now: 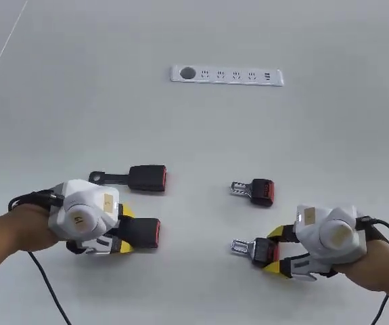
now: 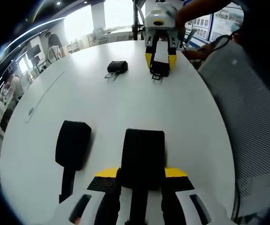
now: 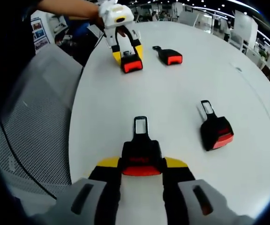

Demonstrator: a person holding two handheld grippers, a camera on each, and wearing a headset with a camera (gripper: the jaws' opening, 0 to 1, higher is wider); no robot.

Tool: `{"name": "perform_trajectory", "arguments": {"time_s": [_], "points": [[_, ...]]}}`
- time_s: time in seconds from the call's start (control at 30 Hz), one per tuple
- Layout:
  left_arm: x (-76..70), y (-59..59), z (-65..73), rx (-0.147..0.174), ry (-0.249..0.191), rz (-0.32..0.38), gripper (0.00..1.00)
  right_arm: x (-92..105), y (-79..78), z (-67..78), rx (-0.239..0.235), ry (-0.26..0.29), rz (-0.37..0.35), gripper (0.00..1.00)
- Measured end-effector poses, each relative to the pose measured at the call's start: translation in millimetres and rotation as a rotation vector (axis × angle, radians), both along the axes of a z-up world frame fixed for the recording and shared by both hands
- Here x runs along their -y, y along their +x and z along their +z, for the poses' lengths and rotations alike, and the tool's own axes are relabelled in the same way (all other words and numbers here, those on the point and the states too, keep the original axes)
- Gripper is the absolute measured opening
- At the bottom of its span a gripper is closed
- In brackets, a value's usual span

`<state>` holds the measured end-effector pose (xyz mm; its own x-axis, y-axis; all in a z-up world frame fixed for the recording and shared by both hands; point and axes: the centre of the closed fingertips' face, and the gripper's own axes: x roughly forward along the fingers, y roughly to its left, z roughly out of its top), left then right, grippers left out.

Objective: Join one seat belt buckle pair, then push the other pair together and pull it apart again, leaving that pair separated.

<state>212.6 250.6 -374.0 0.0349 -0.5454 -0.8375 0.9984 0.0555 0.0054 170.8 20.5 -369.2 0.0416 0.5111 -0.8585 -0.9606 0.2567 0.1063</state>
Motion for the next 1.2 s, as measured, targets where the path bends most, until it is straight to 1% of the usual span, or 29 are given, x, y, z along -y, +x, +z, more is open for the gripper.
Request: {"name": "perform_trajectory", "arguments": {"time_s": [0.1,0.3,0.43,0.6,0.77,1.07,1.2], "points": [[-0.3,-0.5,-0.1,-0.003,0.001,-0.002,0.34,-0.1,2.5,0.3,0.013,-0.023,0.028,0.34],[-1.3,-0.7,-0.5,-0.004,0.015,-0.02,0.34,-2.2,5.4,0.8,0.005,-0.049,0.069,0.33],[-0.3,-1.3,0.3,-0.004,0.022,-0.034,0.34,-4.4,7.7,0.5,0.0,-0.054,0.084,0.33],[-0.3,-0.8,0.4,-0.006,0.029,-0.038,0.34,-11.2,11.1,-1.0,0.0,-0.047,0.099,0.33],[0.2,-0.5,1.0,-0.007,0.033,-0.042,0.34,-22.1,13.6,-0.3,-0.004,-0.03,0.111,0.33],[0.0,0.0,1.6,-0.009,0.039,-0.043,0.34,-43.2,16.9,0.5,0.002,-0.011,0.157,0.33],[-0.1,0.0,1.7,-0.009,0.044,-0.044,0.34,-52.9,20.4,0.8,-0.001,0.005,0.151,0.33]]}}
